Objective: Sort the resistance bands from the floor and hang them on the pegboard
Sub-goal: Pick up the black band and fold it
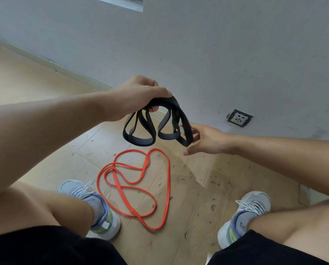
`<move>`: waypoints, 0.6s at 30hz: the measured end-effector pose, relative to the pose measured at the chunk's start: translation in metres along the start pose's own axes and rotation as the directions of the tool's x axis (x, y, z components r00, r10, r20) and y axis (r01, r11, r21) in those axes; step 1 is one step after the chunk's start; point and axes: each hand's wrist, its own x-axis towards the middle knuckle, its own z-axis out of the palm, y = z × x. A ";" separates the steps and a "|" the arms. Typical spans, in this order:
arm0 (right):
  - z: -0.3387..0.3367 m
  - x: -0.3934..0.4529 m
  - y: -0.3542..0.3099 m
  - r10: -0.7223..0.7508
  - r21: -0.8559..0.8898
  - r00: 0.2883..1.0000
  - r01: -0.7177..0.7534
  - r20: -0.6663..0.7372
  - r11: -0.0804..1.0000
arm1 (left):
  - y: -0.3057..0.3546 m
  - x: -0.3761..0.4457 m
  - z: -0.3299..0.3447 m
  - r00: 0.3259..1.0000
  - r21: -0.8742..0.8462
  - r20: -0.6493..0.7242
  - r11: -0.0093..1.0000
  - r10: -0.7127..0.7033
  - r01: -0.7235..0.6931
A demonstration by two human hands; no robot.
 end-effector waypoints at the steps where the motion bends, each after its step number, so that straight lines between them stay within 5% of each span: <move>1: -0.001 0.001 0.001 0.005 0.004 1.000 -0.005 0.007 1.000 | -0.001 0.001 0.000 1.000 -0.011 -0.003 1.000 0.005 -0.005; 6: 0.004 0.011 0.017 0.035 -0.088 0.999 -0.035 -0.005 0.995 | -0.005 0.006 -0.003 0.996 -0.064 -0.079 0.998 -0.028 0.023; 12: -0.010 0.009 0.031 0.004 0.071 0.999 -0.007 0.047 0.997 | -0.020 0.014 -0.018 0.959 -0.105 -0.234 0.985 -0.159 0.138; 18: -0.020 0.009 0.034 0.029 0.244 0.988 0.009 -0.150 0.970 | -0.038 0.015 -0.033 0.935 -0.041 -0.287 0.978 -0.207 0.204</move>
